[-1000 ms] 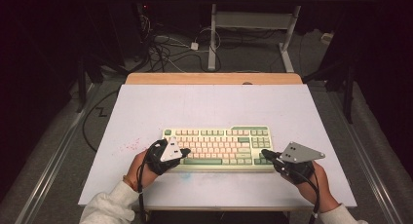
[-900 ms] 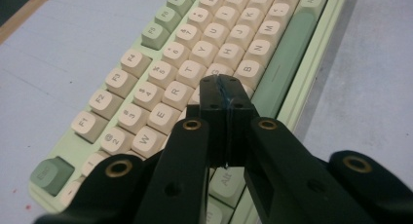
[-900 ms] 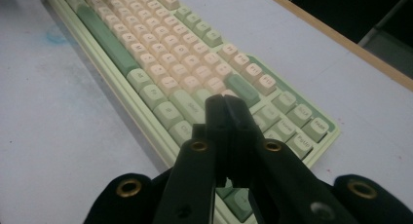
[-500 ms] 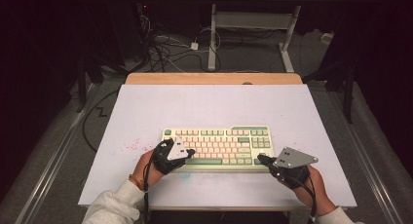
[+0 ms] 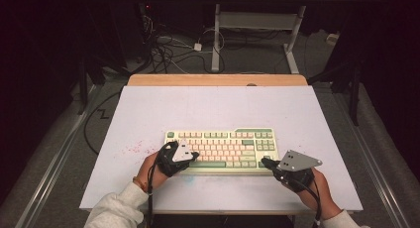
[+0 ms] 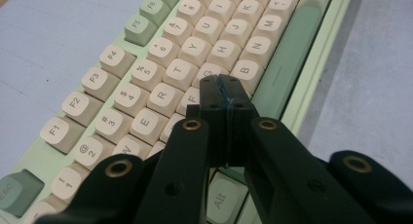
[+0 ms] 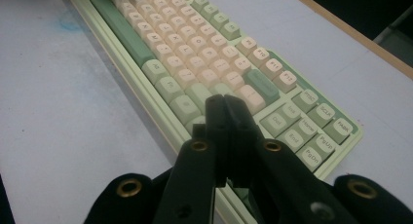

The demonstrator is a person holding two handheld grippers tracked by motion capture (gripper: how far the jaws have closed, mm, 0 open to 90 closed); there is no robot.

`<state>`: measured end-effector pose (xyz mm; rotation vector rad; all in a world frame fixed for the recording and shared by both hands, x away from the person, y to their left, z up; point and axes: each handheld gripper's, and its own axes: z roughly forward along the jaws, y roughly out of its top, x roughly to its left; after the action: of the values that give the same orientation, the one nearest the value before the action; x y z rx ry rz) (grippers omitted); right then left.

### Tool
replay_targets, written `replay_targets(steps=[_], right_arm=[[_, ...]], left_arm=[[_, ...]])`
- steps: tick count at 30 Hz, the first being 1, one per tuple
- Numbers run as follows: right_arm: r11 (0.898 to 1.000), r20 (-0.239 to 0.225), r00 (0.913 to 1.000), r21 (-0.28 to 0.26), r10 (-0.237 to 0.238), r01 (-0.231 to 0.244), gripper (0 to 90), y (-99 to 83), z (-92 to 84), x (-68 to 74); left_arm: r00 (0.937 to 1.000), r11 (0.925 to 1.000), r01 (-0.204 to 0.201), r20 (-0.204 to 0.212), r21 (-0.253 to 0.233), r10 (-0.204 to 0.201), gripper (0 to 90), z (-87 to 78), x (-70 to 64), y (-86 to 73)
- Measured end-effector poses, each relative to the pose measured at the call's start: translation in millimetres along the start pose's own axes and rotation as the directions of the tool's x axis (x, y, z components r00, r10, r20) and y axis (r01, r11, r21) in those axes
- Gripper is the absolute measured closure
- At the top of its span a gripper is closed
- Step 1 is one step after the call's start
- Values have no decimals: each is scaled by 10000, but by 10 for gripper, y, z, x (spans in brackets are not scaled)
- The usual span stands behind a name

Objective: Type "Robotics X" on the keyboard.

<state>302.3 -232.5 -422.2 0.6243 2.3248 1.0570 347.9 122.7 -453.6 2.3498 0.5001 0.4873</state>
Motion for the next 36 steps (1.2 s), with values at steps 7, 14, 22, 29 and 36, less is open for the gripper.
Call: replay_targets(steps=[7,14,22,29,36], right_arm=[[10000,-33,10000,58,-62,62,900,1,13,15],[9999,-118,9999,140,-74,76,900,-4,30,26],[9995,-293,9994,268,-179,187,900,9,52,61],[9996,-255,9995,241,-169,175,900,11,45,55],[9997,-230,9995,162,-205,208,900,22,27,61]], left_arm=[[10000,10000,2,56,69,-2,875,22,0,-5],[10000,9999,11,51,109,-12,875,23,5,-2],[9997,9983,124,220,567,-137,876,41,27,30],[9999,9996,133,46,250,-134,875,-35,42,55],[9998,9999,148,-134,66,-147,874,-92,57,54]])
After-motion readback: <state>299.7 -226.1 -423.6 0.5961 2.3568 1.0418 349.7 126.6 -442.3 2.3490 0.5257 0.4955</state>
